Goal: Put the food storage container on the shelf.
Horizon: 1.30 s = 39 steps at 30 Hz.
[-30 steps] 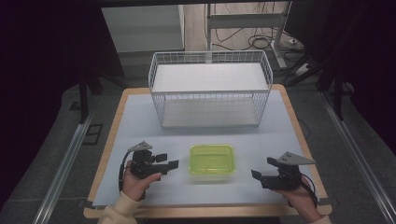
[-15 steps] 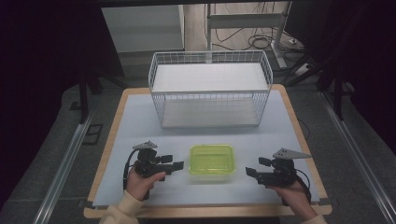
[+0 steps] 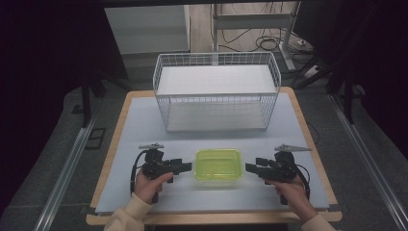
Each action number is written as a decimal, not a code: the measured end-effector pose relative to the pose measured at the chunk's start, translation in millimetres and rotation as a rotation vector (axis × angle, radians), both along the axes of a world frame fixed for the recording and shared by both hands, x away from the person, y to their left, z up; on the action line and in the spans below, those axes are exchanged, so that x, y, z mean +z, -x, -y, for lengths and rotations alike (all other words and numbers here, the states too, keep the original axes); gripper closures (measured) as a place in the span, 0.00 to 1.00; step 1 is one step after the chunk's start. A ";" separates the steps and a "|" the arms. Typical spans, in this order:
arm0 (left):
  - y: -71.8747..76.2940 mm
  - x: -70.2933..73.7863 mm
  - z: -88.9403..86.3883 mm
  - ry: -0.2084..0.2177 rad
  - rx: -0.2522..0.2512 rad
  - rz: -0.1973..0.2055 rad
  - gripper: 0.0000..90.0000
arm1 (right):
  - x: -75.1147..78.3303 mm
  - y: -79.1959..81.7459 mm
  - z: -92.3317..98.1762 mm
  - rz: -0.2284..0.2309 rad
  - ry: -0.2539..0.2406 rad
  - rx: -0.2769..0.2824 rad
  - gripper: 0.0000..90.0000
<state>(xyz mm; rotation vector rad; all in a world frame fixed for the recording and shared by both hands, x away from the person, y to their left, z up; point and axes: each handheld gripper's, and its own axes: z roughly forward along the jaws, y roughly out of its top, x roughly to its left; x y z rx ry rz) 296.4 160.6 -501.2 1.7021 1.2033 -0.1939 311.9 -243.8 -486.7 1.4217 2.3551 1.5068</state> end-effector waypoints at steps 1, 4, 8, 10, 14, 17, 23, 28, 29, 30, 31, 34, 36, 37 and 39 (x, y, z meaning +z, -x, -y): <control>-1.4 -0.2 0.5 0.003 0.002 -0.006 0.39 | -0.1 -2.8 -2.6 -0.007 0.000 0.001 0.39; -6.9 -1.9 1.2 0.007 0.003 -0.012 0.40 | -0.7 -11.1 -9.6 -0.028 -0.003 0.001 0.40; -11.7 -6.4 3.3 0.018 0.004 -0.042 0.42 | -4.4 -19.6 -15.8 -0.056 -0.003 0.001 0.41; -14.1 -10.6 6.9 0.007 -0.008 -0.054 0.44 | -7.3 -21.2 -18.5 -0.076 0.006 0.005 0.42; -16.1 -15.9 10.8 -0.005 -0.014 -0.076 0.46 | -10.2 -22.5 -20.1 -0.091 0.008 0.008 0.43; -17.1 -18.9 12.6 0.006 -0.017 -0.092 0.49 | -12.9 -24.5 -19.2 -0.106 -0.003 0.002 0.47; -19.8 -23.1 18.7 0.008 -0.048 -0.097 0.60 | -18.1 -27.2 -19.2 -0.138 -0.021 0.016 0.52; -20.9 -25.1 21.2 0.032 -0.070 -0.112 0.69 | -21.6 -28.6 -22.7 -0.172 -0.032 0.039 0.60; -21.2 -25.5 21.5 0.032 -0.074 -0.113 0.70 | -22.3 -29.0 -23.3 -0.175 -0.032 0.042 0.61; -21.5 -26.1 21.9 0.026 -0.074 -0.111 0.72 | -23.1 -29.2 -24.3 -0.178 -0.029 0.045 0.63; -21.9 -26.7 21.9 0.026 -0.076 -0.113 0.74 | -23.9 -29.3 -25.7 -0.182 -0.030 0.051 0.66; -22.2 -27.1 22.2 0.037 -0.076 -0.122 0.77 | -25.4 -29.8 -28.1 -0.193 -0.031 0.058 0.73; -21.6 -26.9 23.0 0.037 -0.075 -0.117 0.78 | -25.9 -31.0 -27.4 -0.205 -0.039 0.057 0.76; -21.3 -26.7 23.1 0.039 -0.076 -0.118 0.78 | -25.7 -31.1 -26.9 -0.207 -0.041 0.057 0.76; -20.9 -26.6 22.8 0.040 -0.084 -0.112 0.80 | -24.6 -30.8 -25.9 -0.211 -0.049 0.056 0.78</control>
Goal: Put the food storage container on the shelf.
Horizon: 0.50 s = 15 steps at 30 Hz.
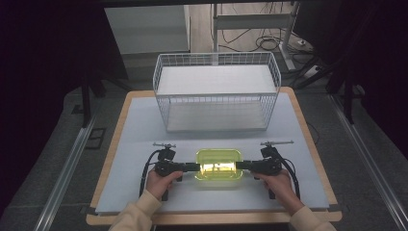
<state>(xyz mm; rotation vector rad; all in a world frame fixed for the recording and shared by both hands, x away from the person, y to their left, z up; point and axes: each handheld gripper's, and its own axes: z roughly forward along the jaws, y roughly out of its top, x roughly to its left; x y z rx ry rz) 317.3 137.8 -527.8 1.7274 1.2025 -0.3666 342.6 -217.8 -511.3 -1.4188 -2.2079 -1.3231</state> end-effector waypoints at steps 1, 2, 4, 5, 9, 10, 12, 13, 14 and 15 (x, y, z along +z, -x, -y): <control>0.4 0.2 0.1 0.003 0.001 0.000 0.80 | 0.5 0.2 0.3 -0.001 -0.004 -0.002 0.79; 0.9 0.2 0.3 0.010 0.005 0.000 0.81 | 1.0 0.4 0.8 -0.001 -0.010 -0.005 0.80; 2.5 1.4 0.5 0.018 0.008 0.006 0.83 | 2.4 0.8 2.1 0.001 -0.020 -0.005 0.82; 3.0 1.8 0.4 0.022 0.005 0.009 0.84 | 3.4 1.3 2.7 -0.004 -0.027 -0.007 0.84; 6.9 6.5 2.2 -0.013 0.017 0.042 0.89 | 7.3 3.5 4.5 0.003 -0.049 -0.011 0.88; 8.2 7.4 2.7 -0.015 0.026 0.046 0.89 | 7.7 3.8 4.3 0.004 -0.053 -0.013 0.89; 9.2 9.0 2.2 -0.018 0.026 0.054 0.90 | 9.2 5.0 3.8 0.013 -0.048 -0.007 0.89; 9.3 9.3 1.6 -0.016 0.023 0.058 0.90 | 9.8 5.2 3.9 0.014 -0.049 -0.006 0.89; 9.7 10.0 1.2 -0.013 0.022 0.058 0.90 | 10.0 5.3 4.0 0.014 -0.052 -0.005 0.89; 10.0 10.8 0.6 -0.014 0.020 0.061 0.90 | 10.5 5.4 4.1 0.015 -0.058 -0.004 0.89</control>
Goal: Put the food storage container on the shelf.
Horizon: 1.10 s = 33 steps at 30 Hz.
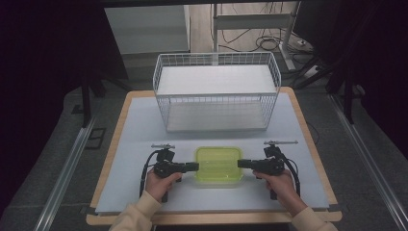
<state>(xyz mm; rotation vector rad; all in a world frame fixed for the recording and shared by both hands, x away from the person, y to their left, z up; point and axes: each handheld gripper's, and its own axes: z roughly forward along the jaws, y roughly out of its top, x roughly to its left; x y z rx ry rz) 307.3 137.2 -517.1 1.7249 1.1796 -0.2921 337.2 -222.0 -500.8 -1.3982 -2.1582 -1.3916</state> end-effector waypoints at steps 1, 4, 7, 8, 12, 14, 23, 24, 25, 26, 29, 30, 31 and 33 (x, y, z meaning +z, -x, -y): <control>0.7 0.8 0.0 0.004 0.003 -0.002 0.90 | 1.1 0.4 -0.1 -0.002 -0.005 0.000 0.89; 1.7 2.9 -1.0 0.013 0.001 0.004 0.90 | 4.8 1.5 0.1 0.007 -0.007 0.005 0.89; 2.5 5.1 -2.1 0.023 -0.003 0.008 0.90 | 8.7 2.8 0.3 0.015 -0.018 0.004 0.89; 2.7 5.6 -2.3 0.027 -0.003 0.009 0.90 | 9.5 3.0 0.5 0.019 -0.016 0.008 0.89; 3.2 8.3 -3.1 0.029 -0.003 0.016 0.90 | 12.4 4.8 -0.4 0.036 -0.016 0.004 0.89; 3.7 10.4 -3.2 0.026 -0.002 0.026 0.90 | 13.4 5.0 -0.1 0.034 -0.024 0.004 0.89; 2.4 20.5 -6.8 0.034 -0.015 0.053 0.90 | 20.7 5.7 0.0 0.048 -0.046 0.011 0.89; 2.3 21.0 -6.9 0.039 -0.013 0.051 0.90 | 22.1 6.0 0.0 0.052 -0.049 0.012 0.89; 2.1 21.4 -7.2 0.042 -0.013 0.047 0.90 | 23.1 6.2 0.0 0.054 -0.051 0.011 0.89; 1.7 21.4 -7.6 0.041 -0.016 0.050 0.90 | 24.4 6.5 -0.2 0.056 -0.052 0.012 0.89; 0.9 22.6 -8.2 0.036 -0.017 0.052 0.90 | 24.7 6.3 -0.7 0.059 -0.052 0.014 0.89; 0.5 23.2 -8.3 0.035 -0.019 0.053 0.90 | 24.6 5.8 -0.7 0.058 -0.052 0.013 0.89; 0.1 23.8 -8.3 0.036 -0.019 0.056 0.90 | 24.9 5.4 -0.5 0.052 -0.054 0.014 0.89; -0.4 25.5 -8.2 0.037 -0.017 0.057 0.90 | 25.8 4.3 -0.3 0.052 -0.060 0.011 0.89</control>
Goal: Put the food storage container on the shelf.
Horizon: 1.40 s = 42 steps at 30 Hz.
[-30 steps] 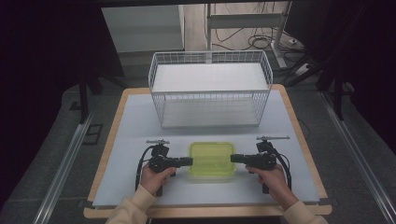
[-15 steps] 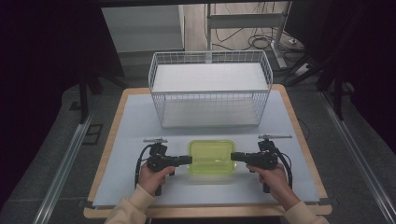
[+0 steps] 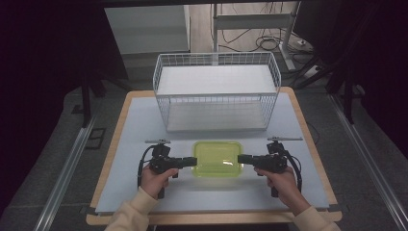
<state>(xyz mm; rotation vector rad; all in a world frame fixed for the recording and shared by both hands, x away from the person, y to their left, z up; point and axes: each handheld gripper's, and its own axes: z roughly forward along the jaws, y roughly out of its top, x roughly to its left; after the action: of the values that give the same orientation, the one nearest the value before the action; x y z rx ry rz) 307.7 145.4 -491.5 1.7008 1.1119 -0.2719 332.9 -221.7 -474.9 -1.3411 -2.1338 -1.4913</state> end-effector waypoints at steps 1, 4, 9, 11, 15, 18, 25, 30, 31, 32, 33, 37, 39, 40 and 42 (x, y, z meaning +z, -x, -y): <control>-0.2 0.8 -0.2 0.001 -0.001 0.001 0.90 | 0.8 -0.6 0.1 0.005 -0.001 0.002 0.89; -0.4 4.1 -0.7 0.014 0.002 0.005 0.90 | 4.9 -1.1 0.1 0.010 -0.005 0.005 0.89; -0.9 10.5 -1.8 0.024 0.003 0.013 0.90 | 13.7 -1.8 -0.2 0.023 -0.009 0.009 0.89; -2.0 14.5 -2.6 0.024 0.001 0.021 0.90 | 18.6 -2.2 -0.7 0.032 -0.007 0.011 0.89; -5.1 25.8 -3.0 0.029 0.005 0.036 0.90 | 30.7 -4.7 -1.4 0.058 -0.005 0.011 0.89; -7.5 32.3 -3.0 0.033 0.004 0.043 0.90 | 37.2 -6.4 -1.4 0.068 -0.007 0.010 0.89; -12.4 45.1 -1.3 0.039 0.006 0.057 0.90 | 51.4 -10.9 0.1 0.087 -0.006 0.009 0.89; -16.6 54.7 -0.4 0.032 0.007 0.070 0.90 | 59.9 -13.7 0.8 0.100 -0.003 0.005 0.89; -17.3 56.2 -0.6 0.030 0.004 0.073 0.90 | 61.5 -14.4 0.8 0.100 -0.006 0.003 0.89; -17.9 58.3 -0.2 0.028 0.007 0.074 0.90 | 62.8 -15.1 0.9 0.101 -0.006 0.002 0.89; -19.0 60.6 -0.1 0.025 0.008 0.079 0.90 | 64.3 -16.0 0.7 0.104 -0.007 0.001 0.89; -21.6 67.4 -1.2 0.023 0.011 0.087 0.90 | 71.3 -18.9 -0.5 0.118 -0.002 0.000 0.89; -22.0 69.9 -1.6 0.022 0.014 0.092 0.90 | 74.3 -20.8 -1.4 0.124 -0.002 -0.001 0.89; -22.1 71.7 -2.0 0.016 0.016 0.097 0.90 | 74.8 -21.5 -1.8 0.127 -0.002 0.000 0.89; -22.6 73.8 -2.9 0.015 0.017 0.100 0.90 | 76.4 -22.9 -3.0 0.131 -0.002 -0.001 0.89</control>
<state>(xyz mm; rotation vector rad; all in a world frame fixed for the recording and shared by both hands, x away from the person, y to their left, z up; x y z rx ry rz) 330.3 148.3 -417.8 1.6732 1.0478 -0.1820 355.8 -218.7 -398.6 -1.2760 -2.2087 -1.6229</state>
